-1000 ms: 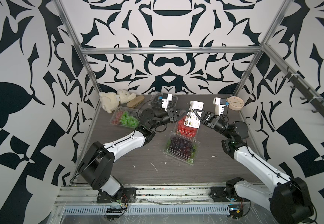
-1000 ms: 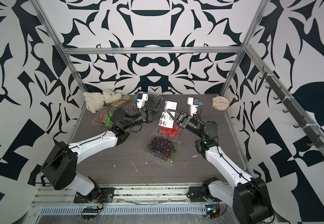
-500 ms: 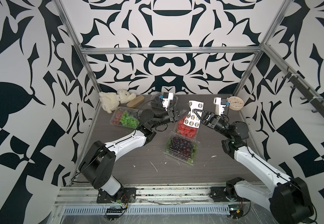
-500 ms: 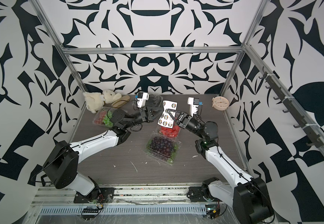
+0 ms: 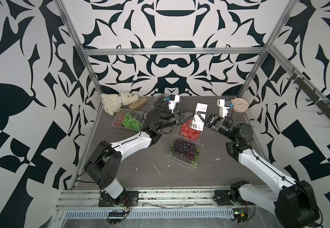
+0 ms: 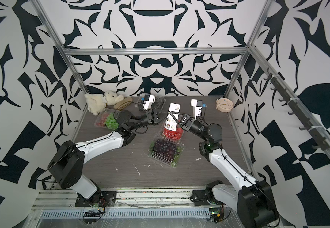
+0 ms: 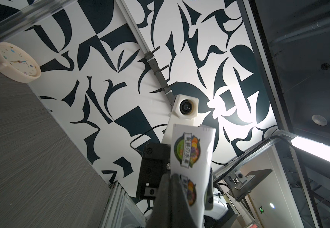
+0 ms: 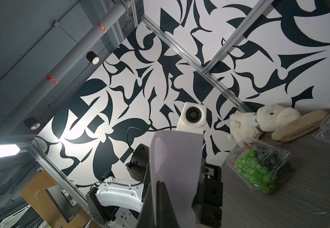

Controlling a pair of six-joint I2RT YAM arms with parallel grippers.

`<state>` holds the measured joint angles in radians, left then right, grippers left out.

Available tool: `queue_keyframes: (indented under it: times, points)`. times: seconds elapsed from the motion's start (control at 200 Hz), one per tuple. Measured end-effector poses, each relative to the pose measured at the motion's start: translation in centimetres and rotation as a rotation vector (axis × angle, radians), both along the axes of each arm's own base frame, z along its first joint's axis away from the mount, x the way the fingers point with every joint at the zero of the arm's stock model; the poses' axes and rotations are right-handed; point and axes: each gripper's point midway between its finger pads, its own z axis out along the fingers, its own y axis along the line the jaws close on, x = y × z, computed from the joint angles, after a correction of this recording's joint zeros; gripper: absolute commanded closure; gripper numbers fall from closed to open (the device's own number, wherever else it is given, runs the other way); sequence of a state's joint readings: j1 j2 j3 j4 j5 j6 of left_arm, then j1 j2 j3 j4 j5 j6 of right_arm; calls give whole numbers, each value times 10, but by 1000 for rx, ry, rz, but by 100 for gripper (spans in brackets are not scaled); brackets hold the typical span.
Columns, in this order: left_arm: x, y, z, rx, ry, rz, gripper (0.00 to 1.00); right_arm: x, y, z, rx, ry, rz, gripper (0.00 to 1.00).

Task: Label fruit boxes
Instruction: Adjust the label sticker.

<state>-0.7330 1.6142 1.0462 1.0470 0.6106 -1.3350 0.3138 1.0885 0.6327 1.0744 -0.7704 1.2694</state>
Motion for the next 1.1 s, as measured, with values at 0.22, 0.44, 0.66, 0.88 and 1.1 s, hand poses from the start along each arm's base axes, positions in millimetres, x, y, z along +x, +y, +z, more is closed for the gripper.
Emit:
queue_keyframes:
  times: [0.22, 0.44, 0.66, 0.88, 1.1]
  points:
    - [0, -3, -1, 4, 4, -5, 100, 0, 0, 0, 1, 3, 4, 100]
    - [1, -3, 0, 2, 3, -3, 81, 0, 0, -1, -1, 4, 5, 100]
    - [7, 17, 0, -21, 15, 46, 68, -2, 0, -1, -14, -5, -4, 100]
    - [3, 24, 17, -98, 2, 29, 71, -1, 0, -3, -23, 1, -8, 100]
    - [2, 19, 12, -121, 23, -6, 74, 1, 1, -7, -34, 12, -12, 100]
